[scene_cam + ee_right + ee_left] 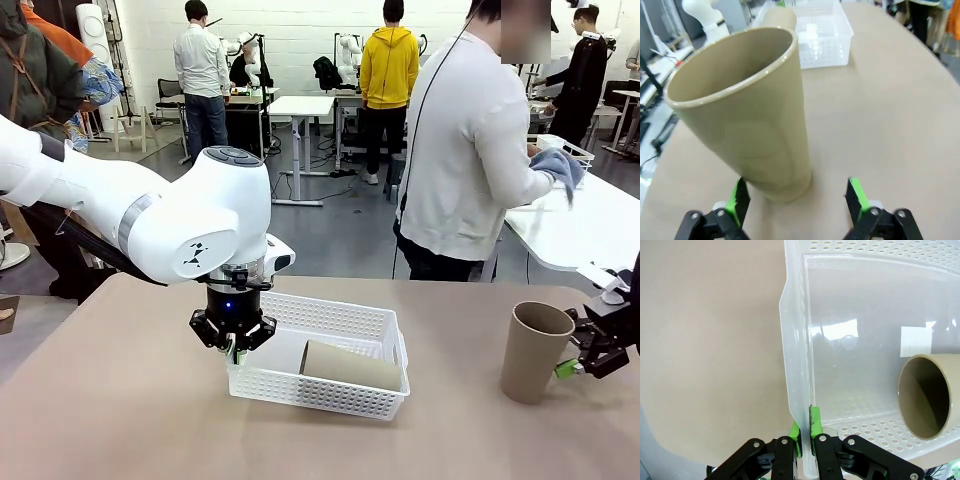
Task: Clean and organize the cups into the basket.
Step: Pick up the Reusable plastic cup from the right side of the table and stack it inside the Organizing basket in the center of the table.
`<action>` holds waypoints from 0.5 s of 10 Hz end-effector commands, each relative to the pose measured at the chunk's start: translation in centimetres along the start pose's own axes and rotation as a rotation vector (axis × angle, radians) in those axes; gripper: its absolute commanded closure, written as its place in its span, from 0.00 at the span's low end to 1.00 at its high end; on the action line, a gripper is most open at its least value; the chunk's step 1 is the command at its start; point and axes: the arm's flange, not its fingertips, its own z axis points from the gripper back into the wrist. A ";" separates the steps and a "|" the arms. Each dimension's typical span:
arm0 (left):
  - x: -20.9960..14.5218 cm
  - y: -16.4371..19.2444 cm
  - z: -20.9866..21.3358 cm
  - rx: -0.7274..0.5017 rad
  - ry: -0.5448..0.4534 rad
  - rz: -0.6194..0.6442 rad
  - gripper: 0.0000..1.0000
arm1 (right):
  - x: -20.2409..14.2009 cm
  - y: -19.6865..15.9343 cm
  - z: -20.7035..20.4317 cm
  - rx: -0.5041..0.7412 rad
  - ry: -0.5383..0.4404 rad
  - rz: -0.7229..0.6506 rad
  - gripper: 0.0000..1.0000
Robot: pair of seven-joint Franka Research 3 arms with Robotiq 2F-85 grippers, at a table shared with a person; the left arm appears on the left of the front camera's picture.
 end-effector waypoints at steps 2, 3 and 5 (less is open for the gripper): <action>0.0 -0.1 0.1 0.004 -0.008 0.015 1.00 | 0.5 -0.8 -0.9 0.048 0.025 0.008 0.00; 0.0 -0.1 0.1 0.004 -0.008 0.015 1.00 | 0.5 -0.8 -1.0 0.065 0.026 0.010 0.00; 0.0 -0.1 0.1 0.004 -0.008 0.015 1.00 | 0.5 -0.6 -1.5 0.115 0.023 0.016 0.00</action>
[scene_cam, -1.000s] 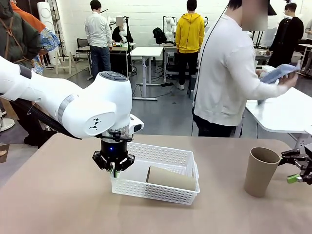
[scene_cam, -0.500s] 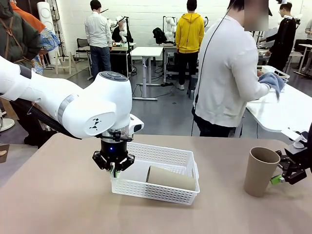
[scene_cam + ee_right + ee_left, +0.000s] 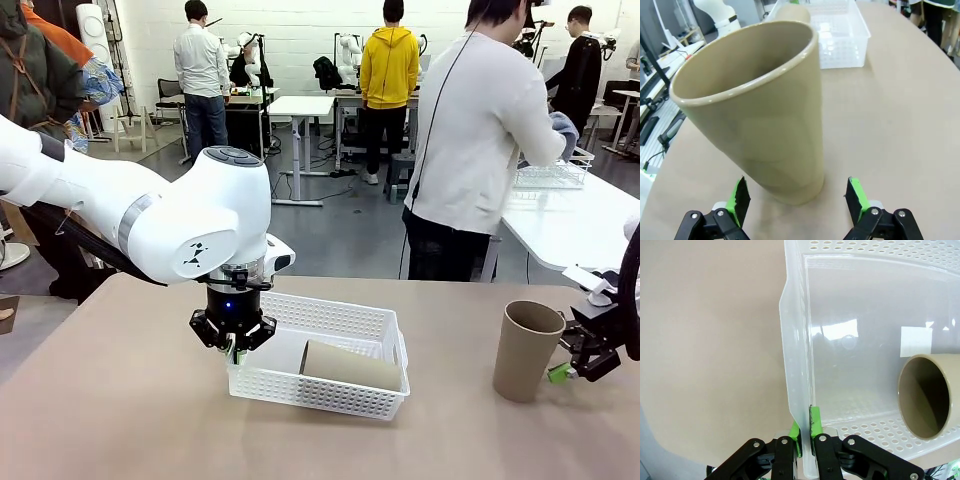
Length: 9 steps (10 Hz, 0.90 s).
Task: Clean and organize the cups into the basket.
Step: Pick up the Reusable plastic cup from the right side of the table and stack it inside the Organizing basket in the center of the table.
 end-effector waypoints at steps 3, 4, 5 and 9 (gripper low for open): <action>0.0 -0.1 0.1 0.004 -0.008 0.015 1.00 | 0.7 0.7 -1.8 0.126 0.012 0.028 0.00; 0.0 -0.1 0.1 0.004 -0.008 0.015 1.00 | 0.9 0.5 -2.3 0.130 0.020 0.033 0.00; 0.0 -0.1 0.1 0.004 -0.008 0.015 1.00 | 0.9 0.0 -2.5 0.135 0.019 0.029 0.00; 0.0 -0.1 0.1 0.004 -0.008 0.015 1.00 | 1.4 -1.9 -4.9 0.189 0.020 0.045 0.00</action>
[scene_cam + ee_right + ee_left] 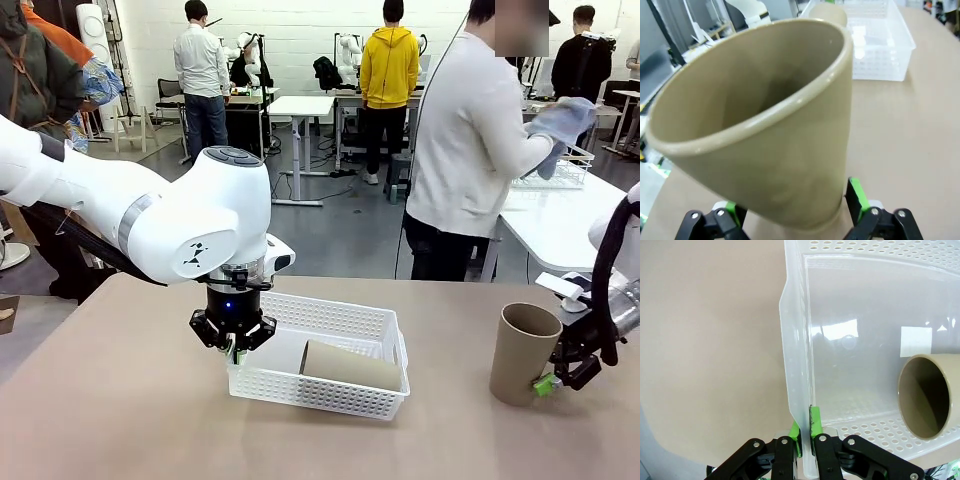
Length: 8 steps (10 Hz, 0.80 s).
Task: Clean and organize the cups into the basket.
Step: Pick up the Reusable plastic cup from the right side of the table and stack it inside the Organizing basket in the center of the table.
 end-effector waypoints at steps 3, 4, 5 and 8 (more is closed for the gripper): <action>0.0 -0.1 0.1 0.004 -0.008 0.015 1.00 | 0.9 -1.5 -1.6 0.077 0.012 0.073 0.00; 0.0 -0.1 0.1 0.004 -0.008 0.015 1.00 | 0.9 -1.4 -1.5 0.082 -0.002 0.081 0.46; 0.0 -0.1 0.1 0.004 -0.008 0.015 1.00 | 0.7 -1.4 -1.4 0.085 -0.004 0.080 0.59; 0.0 -0.1 0.1 0.004 -0.008 0.015 1.00 | 1.0 -0.9 -0.9 0.055 -0.036 0.083 1.00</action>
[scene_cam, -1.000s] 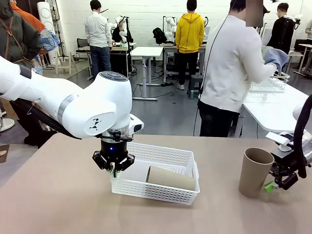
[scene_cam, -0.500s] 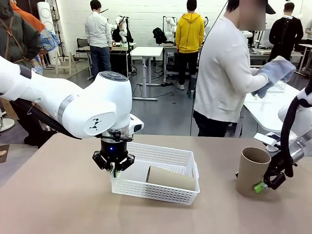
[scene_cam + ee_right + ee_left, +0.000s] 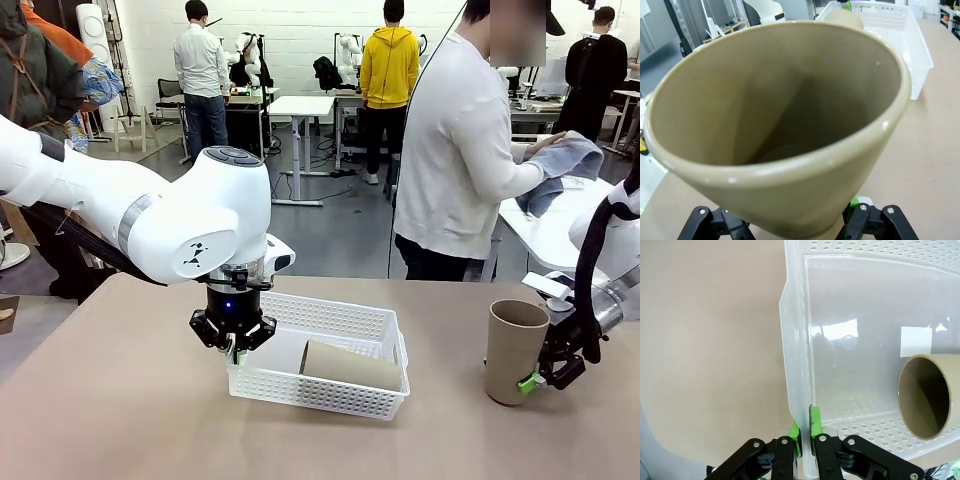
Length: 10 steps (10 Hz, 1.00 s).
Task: Clean and organize the cups into the basket.
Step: Pick up the Reusable plastic cup from the right side of the table and stack it inside the Organizing basket in the center of the table.
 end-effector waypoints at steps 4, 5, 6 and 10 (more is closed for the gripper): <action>0.0 -0.1 0.1 0.004 -0.008 0.015 1.00 | 11.4 10.2 4.1 -0.318 -0.118 -0.109 1.00; 0.0 -0.1 0.1 0.004 -0.008 0.015 1.00 | 13.9 12.2 5.7 -0.363 -0.104 -0.141 1.00; 0.0 -0.1 0.1 0.004 -0.008 0.015 1.00 | 15.9 13.3 6.9 -0.385 -0.102 -0.193 1.00; 0.0 -0.1 0.1 0.004 -0.008 0.015 1.00 | 18.5 14.2 7.9 -0.452 -0.041 -0.244 1.00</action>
